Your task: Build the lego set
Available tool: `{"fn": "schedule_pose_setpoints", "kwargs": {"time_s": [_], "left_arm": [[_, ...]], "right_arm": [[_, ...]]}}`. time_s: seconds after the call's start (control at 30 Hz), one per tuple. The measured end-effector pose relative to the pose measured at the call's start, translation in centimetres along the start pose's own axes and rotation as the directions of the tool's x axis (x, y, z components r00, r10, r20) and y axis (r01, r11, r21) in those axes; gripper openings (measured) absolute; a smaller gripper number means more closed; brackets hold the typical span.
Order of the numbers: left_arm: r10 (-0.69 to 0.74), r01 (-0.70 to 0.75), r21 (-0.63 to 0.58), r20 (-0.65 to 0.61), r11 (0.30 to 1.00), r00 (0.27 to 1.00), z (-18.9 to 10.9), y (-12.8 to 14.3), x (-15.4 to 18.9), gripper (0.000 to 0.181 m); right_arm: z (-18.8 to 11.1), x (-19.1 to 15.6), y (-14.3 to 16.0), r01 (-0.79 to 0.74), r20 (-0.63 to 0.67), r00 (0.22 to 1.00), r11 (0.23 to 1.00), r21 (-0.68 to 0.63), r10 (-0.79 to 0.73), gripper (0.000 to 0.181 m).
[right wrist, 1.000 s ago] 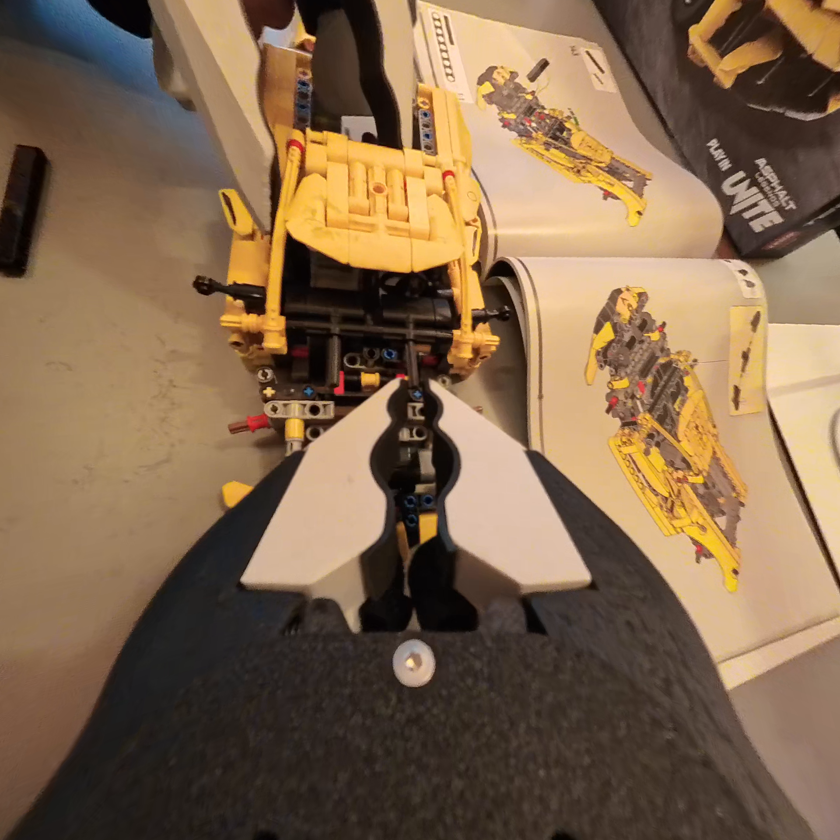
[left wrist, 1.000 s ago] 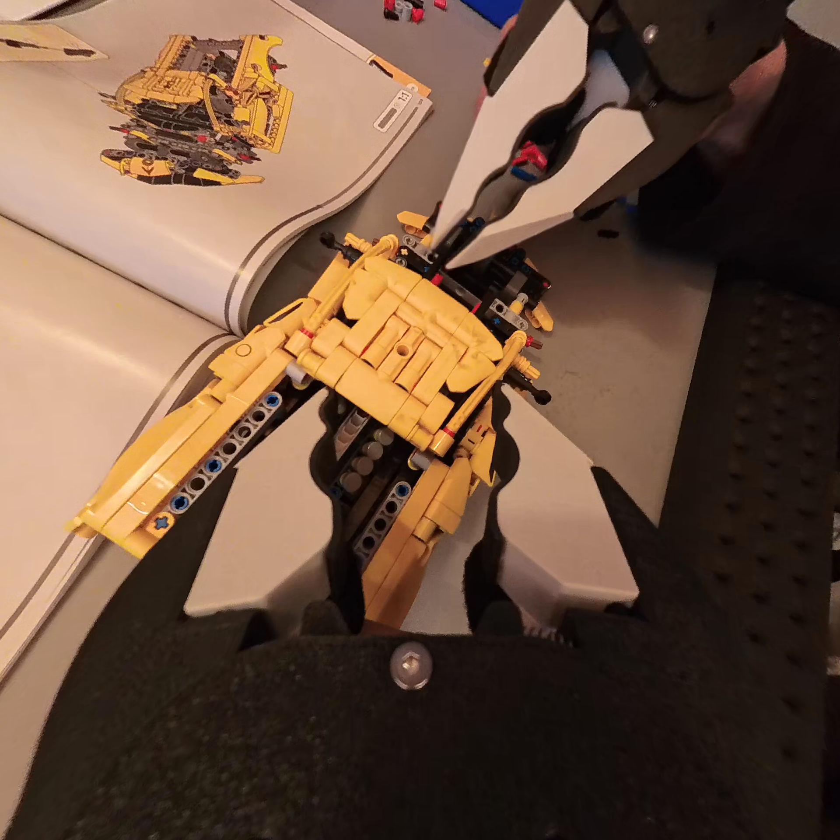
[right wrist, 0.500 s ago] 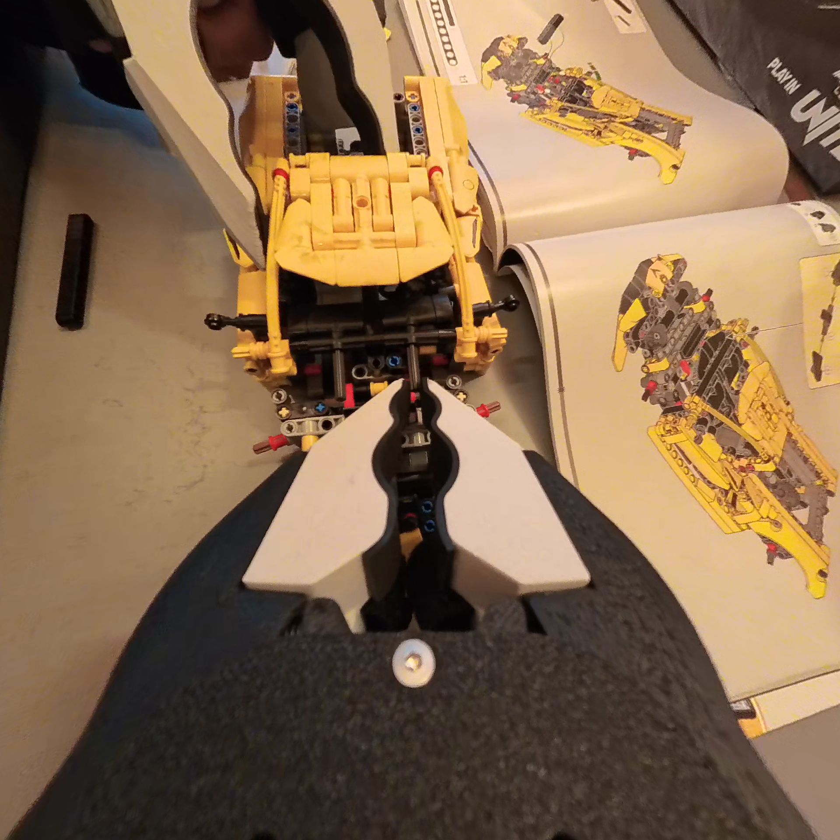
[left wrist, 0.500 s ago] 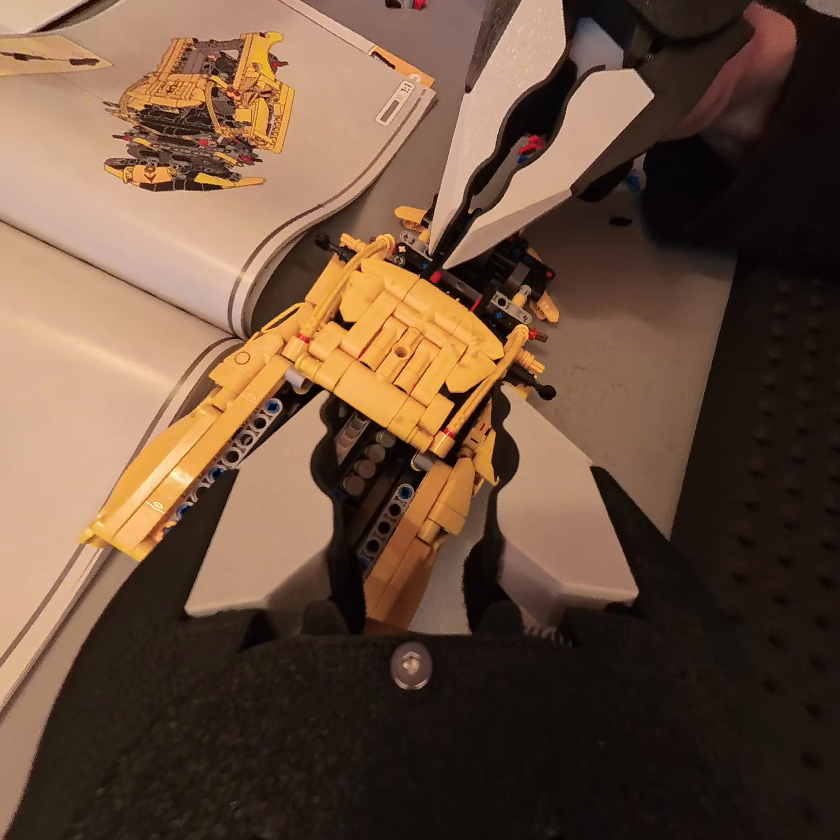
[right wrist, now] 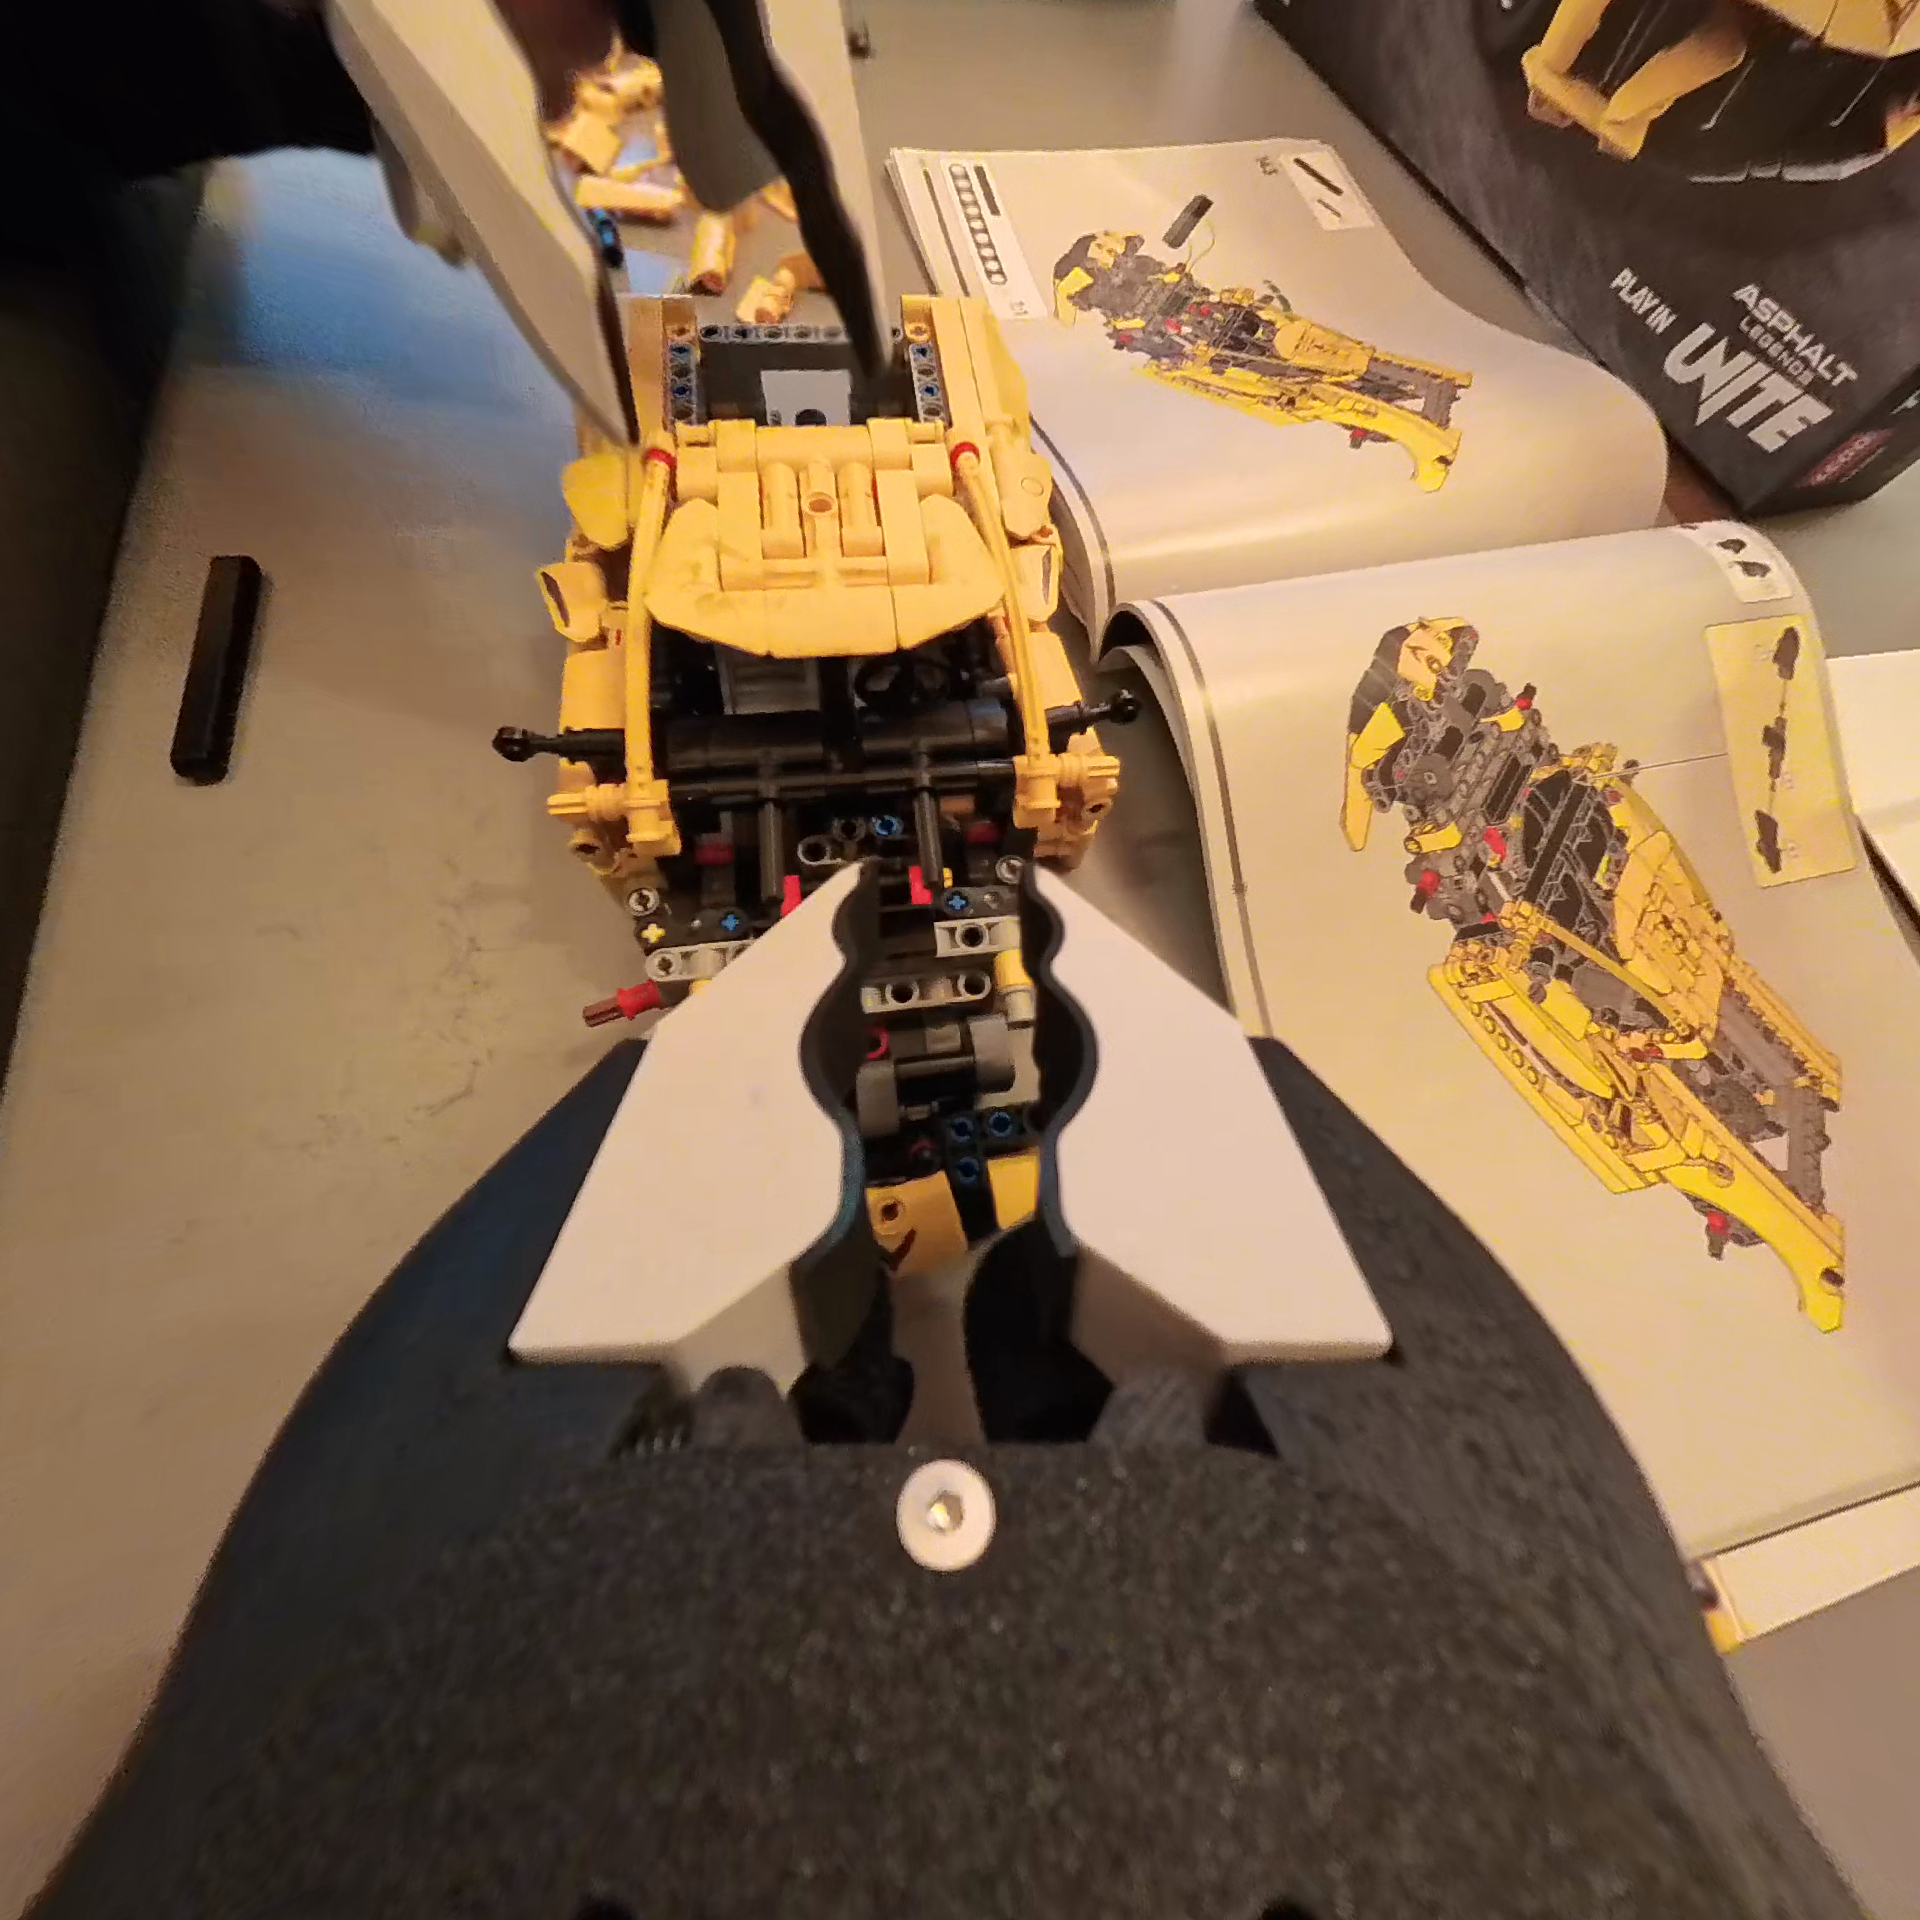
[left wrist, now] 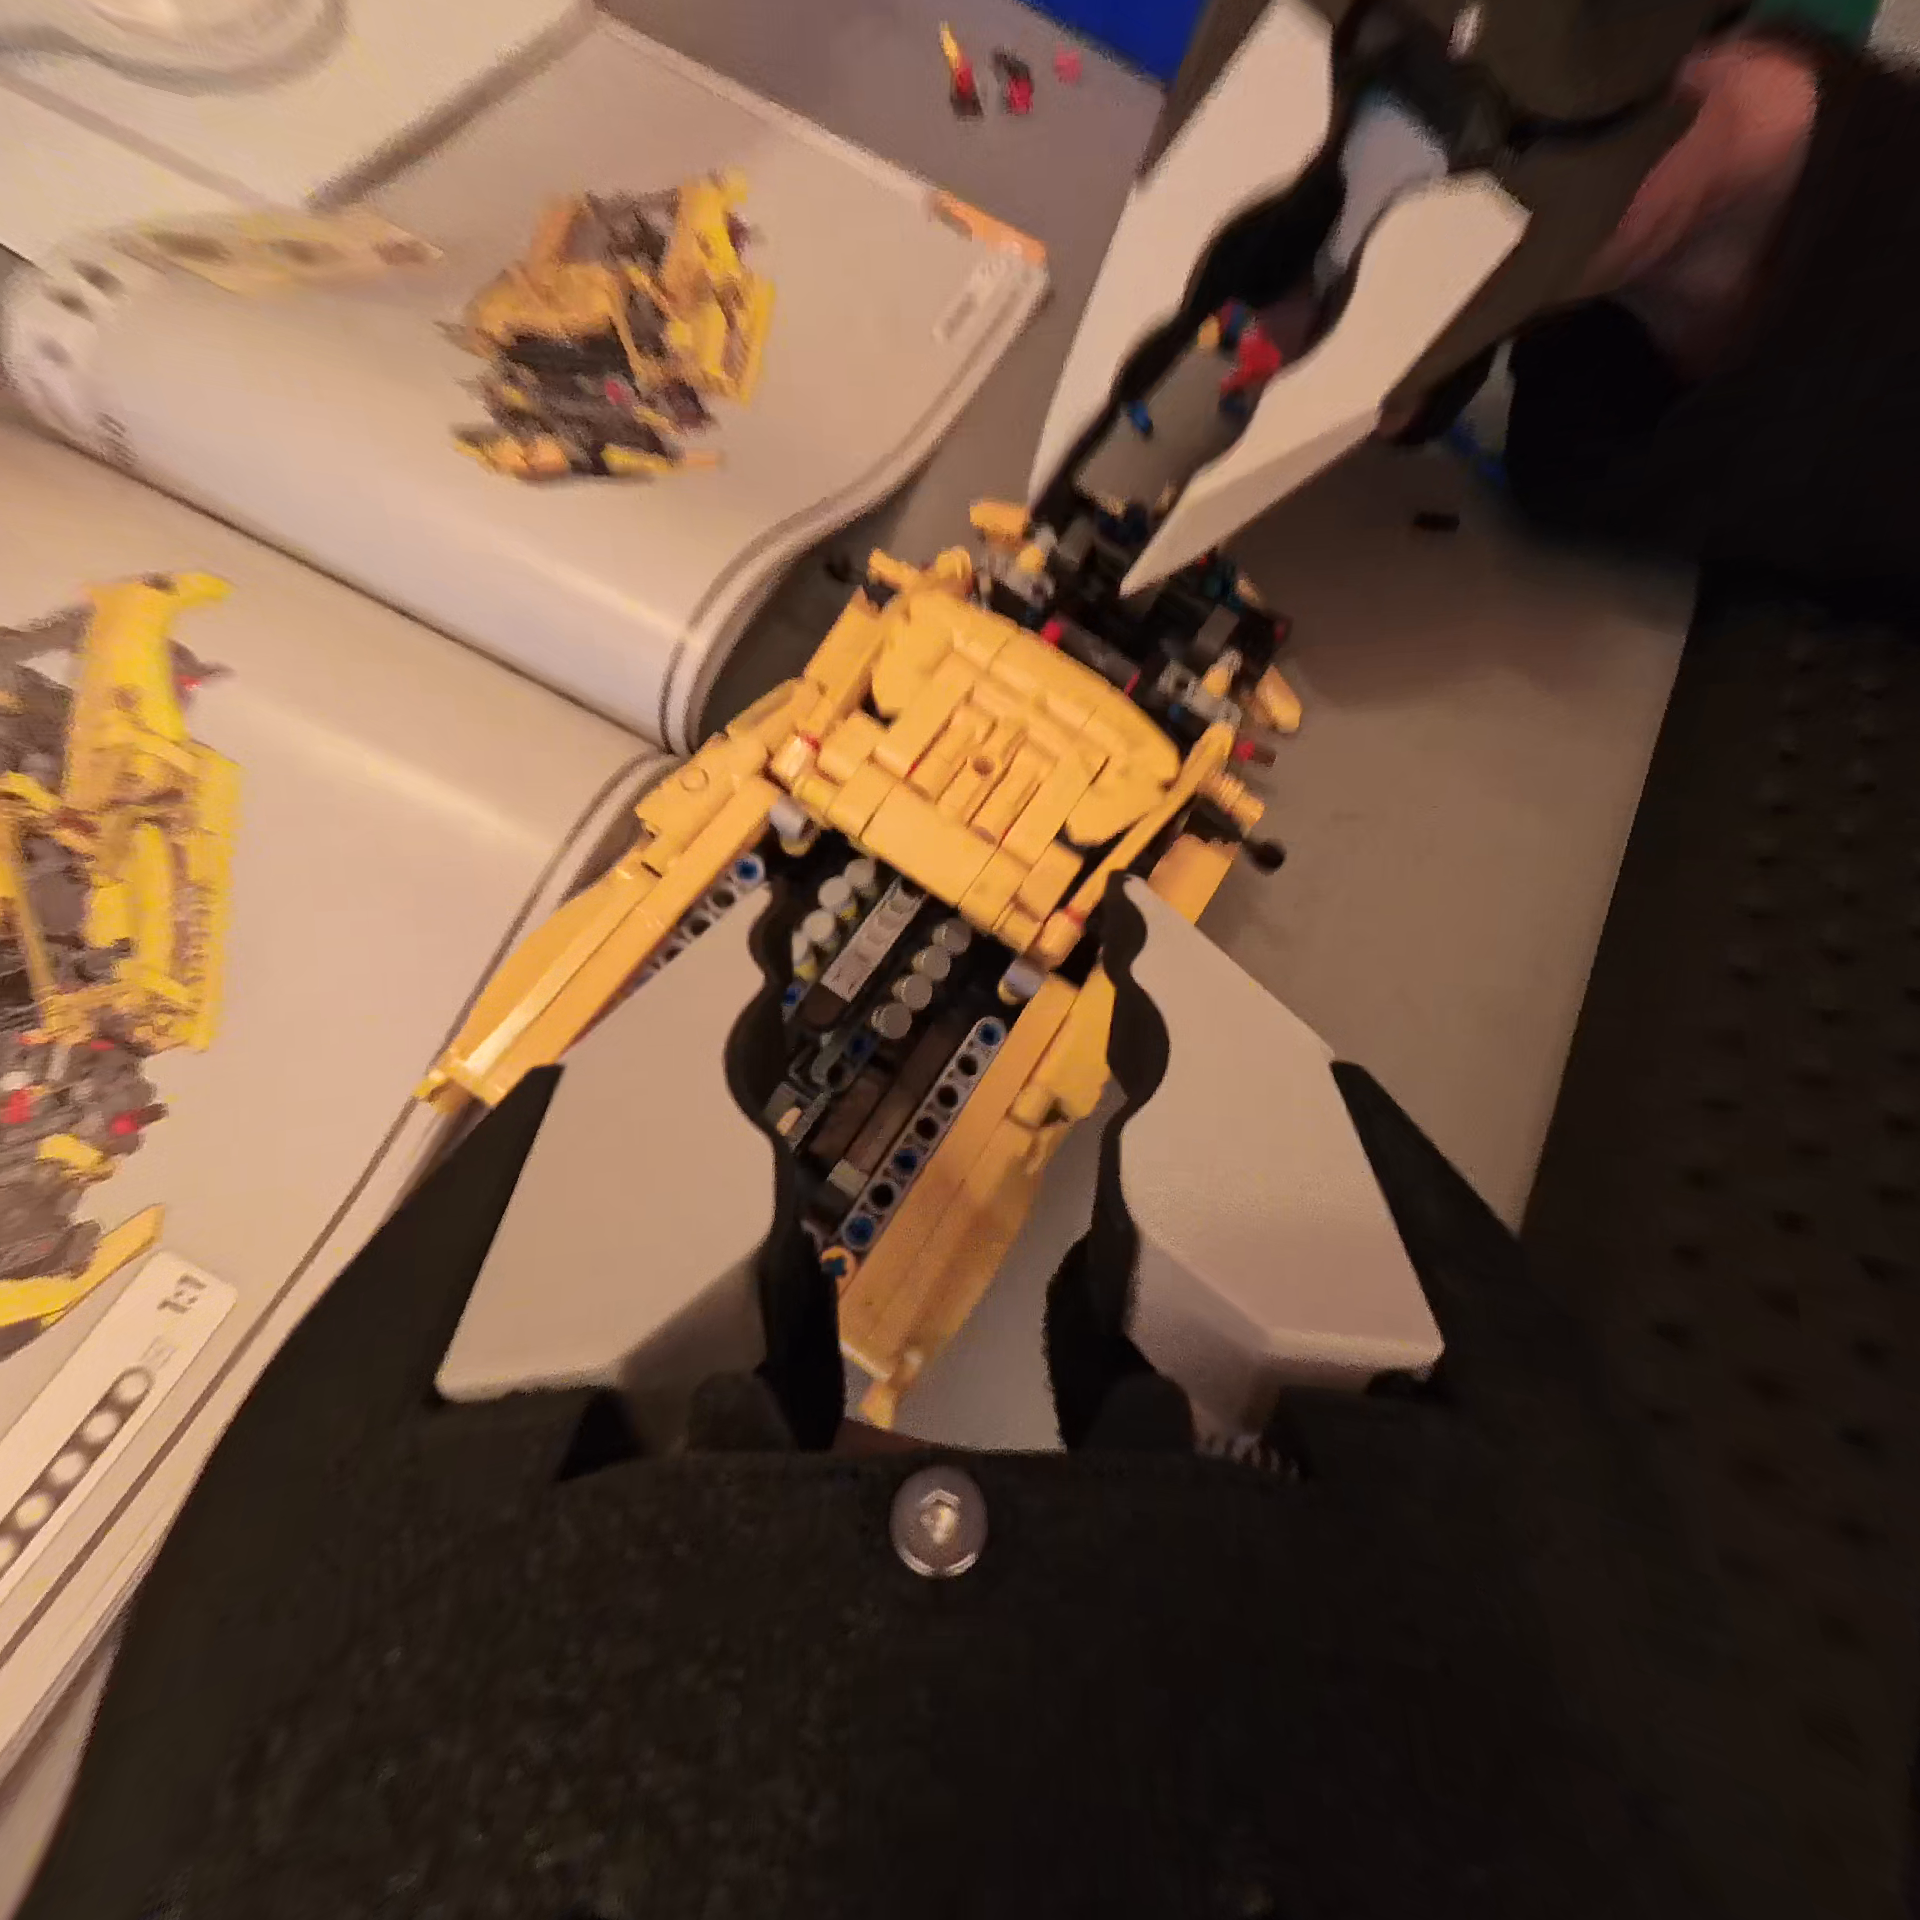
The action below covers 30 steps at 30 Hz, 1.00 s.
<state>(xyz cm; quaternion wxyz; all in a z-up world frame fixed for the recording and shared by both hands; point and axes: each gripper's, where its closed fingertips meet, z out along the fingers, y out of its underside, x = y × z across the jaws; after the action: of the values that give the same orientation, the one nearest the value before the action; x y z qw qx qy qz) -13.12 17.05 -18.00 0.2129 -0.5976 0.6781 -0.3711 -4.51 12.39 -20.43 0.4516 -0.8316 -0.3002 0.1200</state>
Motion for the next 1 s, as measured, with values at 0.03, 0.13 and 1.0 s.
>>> {"fn": "schedule_pose_setpoints", "kwargs": {"time_s": [0.03,0.13,1.0], "left_arm": [[-0.004,0.003,0.052,0.020,0.999,1.000,-0.7,-1.3,0.5,0.060],[0.048,-0.051,0.107,0.032,0.993,0.998,-0.7,-3.9,3.6,0.060],[0.112,-0.034,-0.332,0.217,0.943,0.970,-0.6,-2.2,3.1,0.061]], "right_arm": [[0.0,0.0,0.0,0.002,-0.003,1.000,1.000,0.002,-0.002,0.023],[0.3,0.1,0.4,0.045,-0.028,0.999,0.999,-0.013,-0.046,0.020],[-0.1,-4.8,-2.1,-0.100,0.276,0.959,0.988,0.122,0.063,0.016]]}}
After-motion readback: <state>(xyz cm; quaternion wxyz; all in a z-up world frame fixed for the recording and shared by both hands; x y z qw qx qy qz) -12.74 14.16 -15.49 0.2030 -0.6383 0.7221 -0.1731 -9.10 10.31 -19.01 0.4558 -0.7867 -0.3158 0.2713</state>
